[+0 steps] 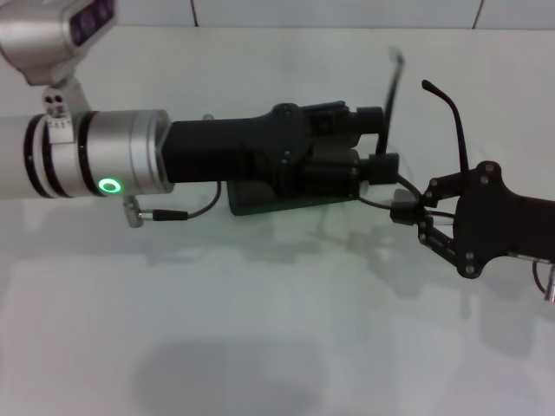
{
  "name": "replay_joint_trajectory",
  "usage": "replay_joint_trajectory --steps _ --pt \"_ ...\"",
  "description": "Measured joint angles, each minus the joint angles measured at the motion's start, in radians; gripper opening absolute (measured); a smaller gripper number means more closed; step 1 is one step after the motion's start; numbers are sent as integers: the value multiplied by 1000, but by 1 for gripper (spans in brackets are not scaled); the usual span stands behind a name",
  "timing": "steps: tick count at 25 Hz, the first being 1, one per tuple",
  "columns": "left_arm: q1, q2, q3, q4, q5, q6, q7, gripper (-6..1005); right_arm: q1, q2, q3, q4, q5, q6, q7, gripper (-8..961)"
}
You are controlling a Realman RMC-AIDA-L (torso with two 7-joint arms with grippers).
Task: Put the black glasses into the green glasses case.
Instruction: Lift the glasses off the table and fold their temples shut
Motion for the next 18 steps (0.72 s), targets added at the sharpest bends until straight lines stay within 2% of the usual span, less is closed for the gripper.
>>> replay_joint_trajectory --steps 13,18 --pt "-49 0 0 0 68 -9 -128 887 -2 2 -14 20 11 -29 -79 116" --pt "-70 -9 4 0 110 -9 -162 887 -1 2 -15 24 22 -30 -92 116"
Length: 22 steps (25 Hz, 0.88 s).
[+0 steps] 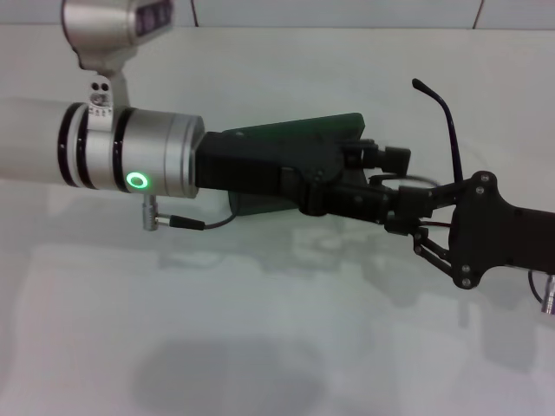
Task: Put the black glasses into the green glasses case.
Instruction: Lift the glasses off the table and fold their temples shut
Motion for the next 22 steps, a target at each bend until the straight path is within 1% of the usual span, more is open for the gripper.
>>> replay_joint_trajectory --steps 4,7,10,13,16,19,22 --pt "-14 -9 -1 0 39 0 -14 887 2 0 0 10 2 -1 -10 116" --pt "-15 -11 -5 2 42 2 -19 887 2 1 0 19 3 -2 -24 116" --pt "-15 -5 -27 1 31 4 -23 887 2 1 -1 30 6 -5 -32 115" --pt "-3 2 -86 0 27 5 -24 887 1 2 -2 50 22 -21 -61 115" --pt "25 15 -140 0 33 -16 -12 887 -6 1 3 66 51 -76 -98 115" --pt "53 33 -151 0 52 -104 4 887 -10 0 6 86 93 -163 -151 115" --pt "59 32 -150 0 105 -197 5 887 -10 -1 6 114 122 -261 -224 115"
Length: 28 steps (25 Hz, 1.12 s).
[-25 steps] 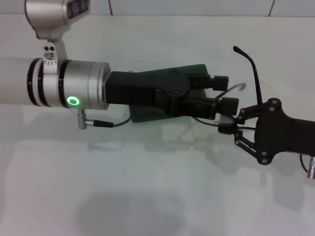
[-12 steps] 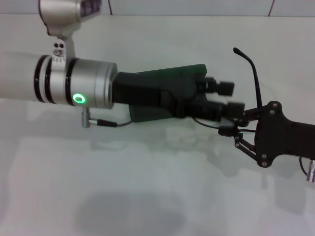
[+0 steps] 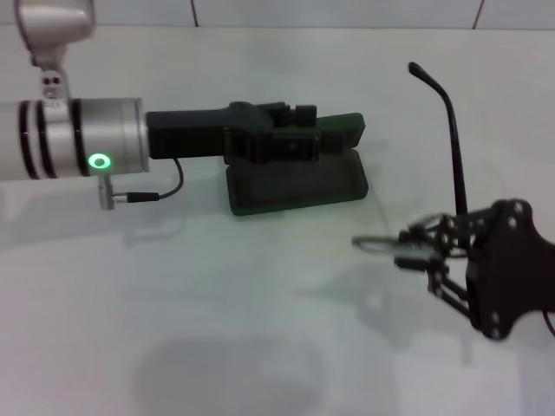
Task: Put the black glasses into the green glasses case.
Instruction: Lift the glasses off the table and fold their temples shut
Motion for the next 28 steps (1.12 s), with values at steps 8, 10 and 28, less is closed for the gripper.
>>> replay_joint_trajectory --steps 8,10,28 --pt "-64 -82 6 -4 82 -123 38 887 117 4 -109 140 61 -109 -42 115" --pt "-85 -87 8 -26 70 -128 79 887 163 4 -142 194 82 -98 -41 115" --pt "-74 -82 10 -68 -14 60 255 888 222 4 -181 324 179 101 22 116"
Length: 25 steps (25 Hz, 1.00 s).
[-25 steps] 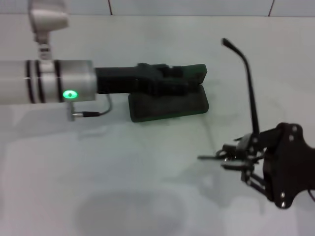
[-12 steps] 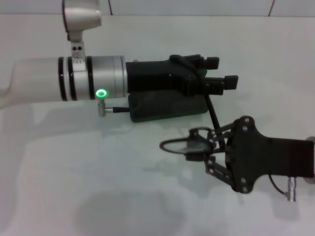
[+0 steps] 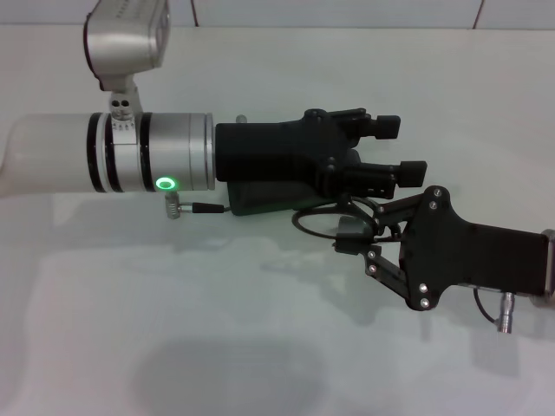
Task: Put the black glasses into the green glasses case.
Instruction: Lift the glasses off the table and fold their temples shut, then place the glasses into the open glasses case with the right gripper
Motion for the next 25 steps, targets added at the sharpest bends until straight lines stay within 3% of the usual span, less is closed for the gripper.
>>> replay_joint_trajectory --steps 7,17,22,25 --pt "10 -1 -30 -2 -22 -20 17 888 -5 -1 -5 0 -1 14 -1 115" --pt "92 2 -269 0 -57 -43 67 888 -18 -5 -7 -39 -7 114 -8 115" --pt "120 4 -331 1 -58 -49 93 888 -56 -1 -20 -222 -53 322 -14 118" --pt "131 8 -345 1 -58 -61 93 888 -102 -3 -104 -392 -74 524 -4 120"
